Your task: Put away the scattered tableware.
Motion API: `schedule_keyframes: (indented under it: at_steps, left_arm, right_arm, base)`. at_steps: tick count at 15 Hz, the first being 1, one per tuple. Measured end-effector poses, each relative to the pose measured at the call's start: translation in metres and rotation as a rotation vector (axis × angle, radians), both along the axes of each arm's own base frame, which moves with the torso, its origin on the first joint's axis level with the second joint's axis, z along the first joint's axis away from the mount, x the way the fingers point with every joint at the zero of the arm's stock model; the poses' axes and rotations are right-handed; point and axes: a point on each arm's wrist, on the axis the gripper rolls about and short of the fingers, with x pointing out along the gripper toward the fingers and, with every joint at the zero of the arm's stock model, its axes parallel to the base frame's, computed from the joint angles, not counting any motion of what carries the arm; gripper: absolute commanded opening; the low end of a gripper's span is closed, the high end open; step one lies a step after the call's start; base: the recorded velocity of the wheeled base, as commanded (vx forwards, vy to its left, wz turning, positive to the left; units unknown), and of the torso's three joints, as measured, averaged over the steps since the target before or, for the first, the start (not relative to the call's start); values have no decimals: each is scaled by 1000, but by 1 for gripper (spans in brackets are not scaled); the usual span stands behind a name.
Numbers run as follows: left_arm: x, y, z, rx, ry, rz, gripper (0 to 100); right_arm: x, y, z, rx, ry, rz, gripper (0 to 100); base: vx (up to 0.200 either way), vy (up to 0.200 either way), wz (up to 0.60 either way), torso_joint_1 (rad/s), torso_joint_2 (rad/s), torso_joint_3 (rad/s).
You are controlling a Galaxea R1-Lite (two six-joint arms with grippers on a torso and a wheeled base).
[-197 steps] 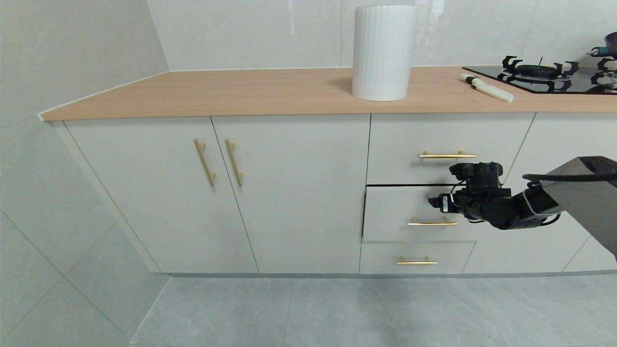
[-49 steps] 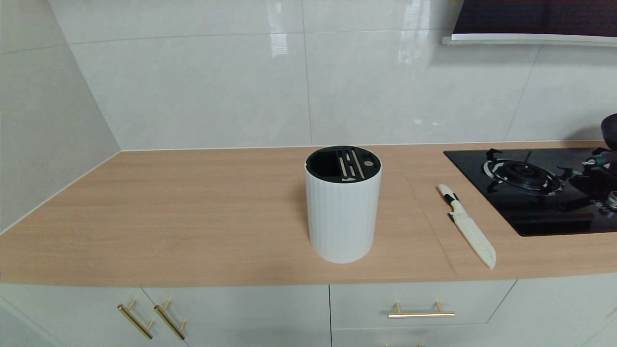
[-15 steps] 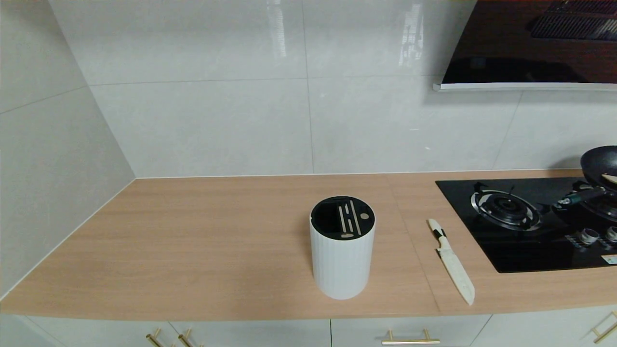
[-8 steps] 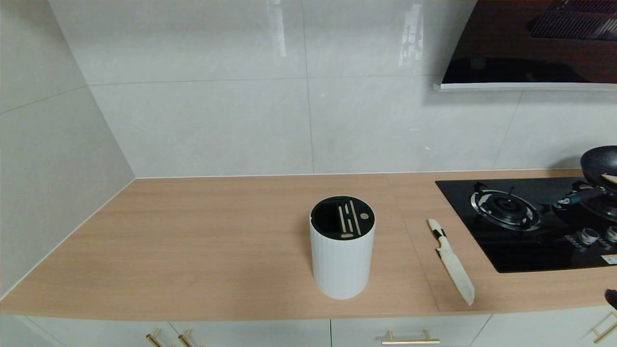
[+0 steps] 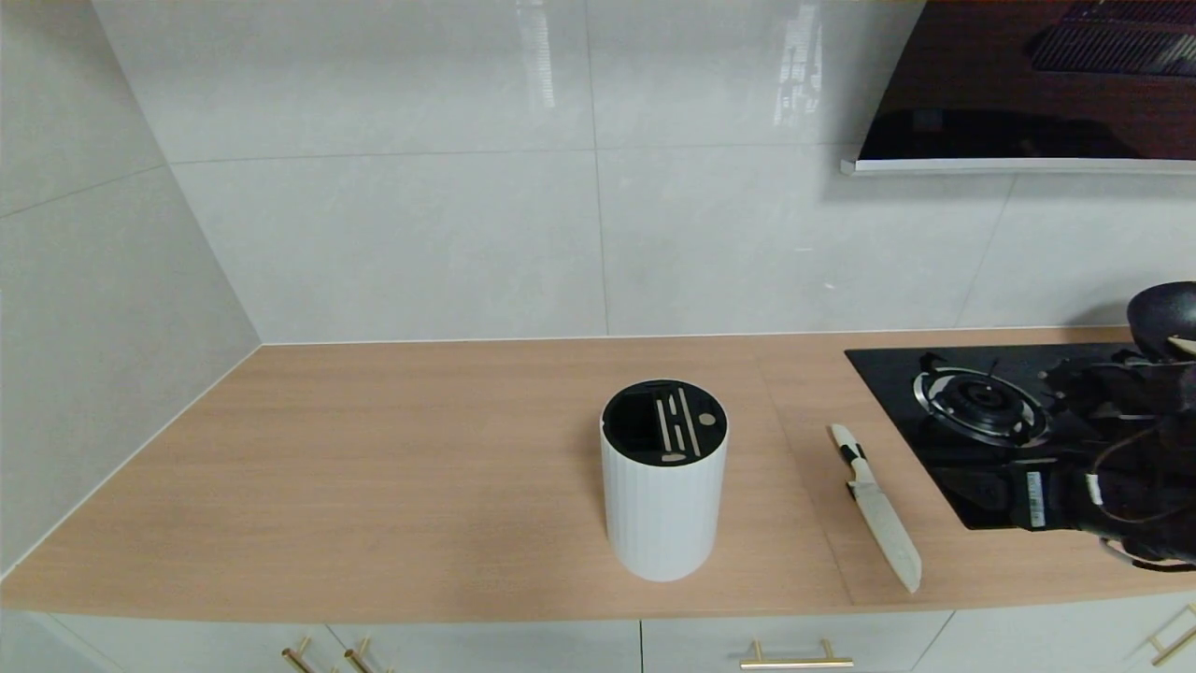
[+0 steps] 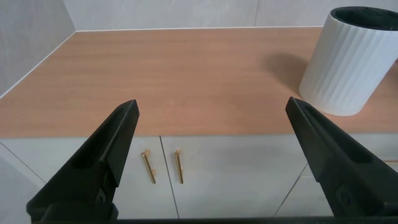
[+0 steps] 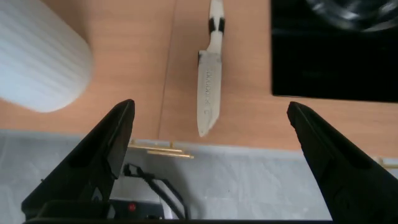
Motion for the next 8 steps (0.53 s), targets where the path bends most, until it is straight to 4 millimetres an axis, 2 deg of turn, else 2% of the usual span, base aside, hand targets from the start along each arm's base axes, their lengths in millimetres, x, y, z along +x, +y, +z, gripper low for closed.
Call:
schedule_keyframes:
  at_steps: [3, 6, 8]
  left_arm:
    - [0, 0, 0, 0, 0, 0, 100]
    - [0, 0, 0, 0, 0, 1, 100]
    - [0, 0, 0, 0, 0, 1, 100]
  right_arm:
    - [56, 8, -38, -6, 26, 0, 100]
    - [90, 14, -74, -13, 28, 7, 100]
    - [103, 18, -95, -25, 29, 6, 100]
  base:
    - [0, 0, 0, 0, 0, 0]
    - [0, 0, 0, 0, 0, 0]
    - [0, 0, 0, 0, 0, 0]
